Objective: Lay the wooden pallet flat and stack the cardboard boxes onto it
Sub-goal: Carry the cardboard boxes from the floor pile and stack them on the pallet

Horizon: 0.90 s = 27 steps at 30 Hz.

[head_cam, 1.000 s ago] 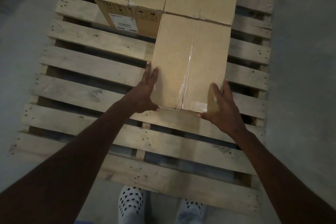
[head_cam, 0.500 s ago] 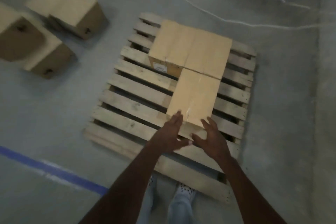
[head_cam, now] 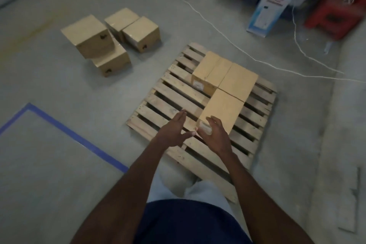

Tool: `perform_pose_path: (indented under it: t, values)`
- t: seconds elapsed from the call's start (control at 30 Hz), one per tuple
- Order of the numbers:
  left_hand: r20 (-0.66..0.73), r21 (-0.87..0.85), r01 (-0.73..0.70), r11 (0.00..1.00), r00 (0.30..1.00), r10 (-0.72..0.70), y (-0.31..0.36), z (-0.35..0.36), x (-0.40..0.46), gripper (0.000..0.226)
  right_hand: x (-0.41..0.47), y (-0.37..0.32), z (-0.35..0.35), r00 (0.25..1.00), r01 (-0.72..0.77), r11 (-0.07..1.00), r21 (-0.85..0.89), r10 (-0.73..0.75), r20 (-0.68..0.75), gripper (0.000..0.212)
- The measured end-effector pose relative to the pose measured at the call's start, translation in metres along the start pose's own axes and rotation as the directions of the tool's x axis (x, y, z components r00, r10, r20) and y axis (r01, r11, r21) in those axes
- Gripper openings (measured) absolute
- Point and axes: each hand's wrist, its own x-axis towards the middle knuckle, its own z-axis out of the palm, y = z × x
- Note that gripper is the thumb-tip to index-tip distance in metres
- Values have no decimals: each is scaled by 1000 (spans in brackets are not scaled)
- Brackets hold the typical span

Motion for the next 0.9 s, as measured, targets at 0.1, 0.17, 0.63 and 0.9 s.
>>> perform_pose_path:
  t: [0.1, 0.17, 0.63, 0.9]
  values:
    - [-49, -21, 31, 999, 998, -32, -31, -24, -28, 89, -14, -36, 18, 1000, 9, 1000, -17, -9, -16, 70]
    - [-76, -32, 35, 999, 996, -37, -55, -44, -47, 88, -20, -63, 34, 999, 13, 999, -32, -14, -32, 72]
    - [-187, -184, 141, 973, 967, -175, -252, -208, -201, 87, -21, -309, 179, 966, 235, 959, -160, -248, -68, 65]
    - [-239, -281, 158, 947, 944, -229, -322, -278, -175, 89, 50, -393, 216, 906, 421, 882, -214, -418, 59, 54]
